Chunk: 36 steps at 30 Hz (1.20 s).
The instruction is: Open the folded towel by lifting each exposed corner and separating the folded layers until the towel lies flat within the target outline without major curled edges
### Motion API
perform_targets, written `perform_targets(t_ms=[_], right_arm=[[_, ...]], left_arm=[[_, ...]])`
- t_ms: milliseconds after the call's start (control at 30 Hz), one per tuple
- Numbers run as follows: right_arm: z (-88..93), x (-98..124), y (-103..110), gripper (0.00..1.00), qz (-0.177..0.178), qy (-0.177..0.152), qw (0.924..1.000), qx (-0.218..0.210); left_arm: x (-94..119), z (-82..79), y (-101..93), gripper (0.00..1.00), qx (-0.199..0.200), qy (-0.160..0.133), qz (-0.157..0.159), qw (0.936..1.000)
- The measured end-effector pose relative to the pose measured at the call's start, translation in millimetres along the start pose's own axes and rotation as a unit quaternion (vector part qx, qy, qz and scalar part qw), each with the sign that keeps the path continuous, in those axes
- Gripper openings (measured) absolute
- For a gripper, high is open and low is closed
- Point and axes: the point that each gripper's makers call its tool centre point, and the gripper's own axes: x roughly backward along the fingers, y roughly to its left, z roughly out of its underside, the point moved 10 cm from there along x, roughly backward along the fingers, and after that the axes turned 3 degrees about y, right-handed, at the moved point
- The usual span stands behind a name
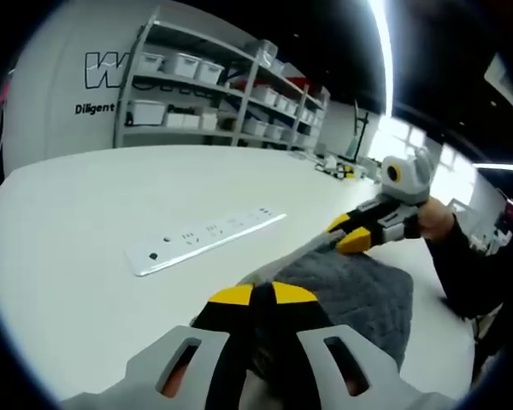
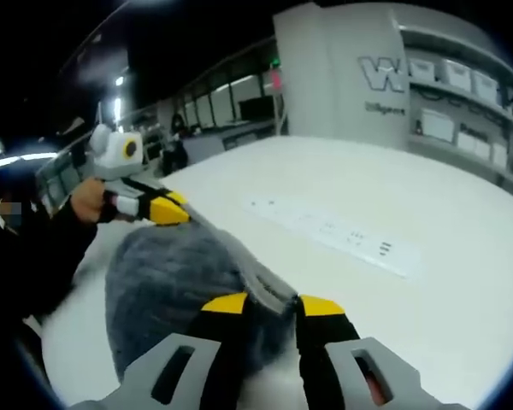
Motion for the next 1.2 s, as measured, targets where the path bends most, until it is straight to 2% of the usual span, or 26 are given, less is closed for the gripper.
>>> perform_targets(t_ms=[67, 333, 1000, 1200], right_arm=[[-1.7, 1.4, -0.2, 0.12, -0.004, -0.005, 1.0000, -0.002], [-3.9, -0.3, -2.1, 0.10, -0.006, -0.008, 0.9999, 0.002], [-9.9, 3.3, -2.6, 0.09, -0.007, -0.013, 0.9996, 0.022], [-10.1, 4.0, -2.1, 0.09, -0.008, -0.014, 0.9996, 0.021]], left_arm=[[0.4, -2.7, 5.9, 0.04, 0.001, 0.000, 0.001, 1.0000], [0.2, -6.3, 6.5, 0.03, 0.002, -0.005, 0.001, 1.0000], [4.1, -5.7, 0.0, 0.05, -0.006, -0.009, 0.004, 0.9999], [9.2, -7.0, -9.8, 0.03, -0.004, -0.021, 0.005, 0.9998]])
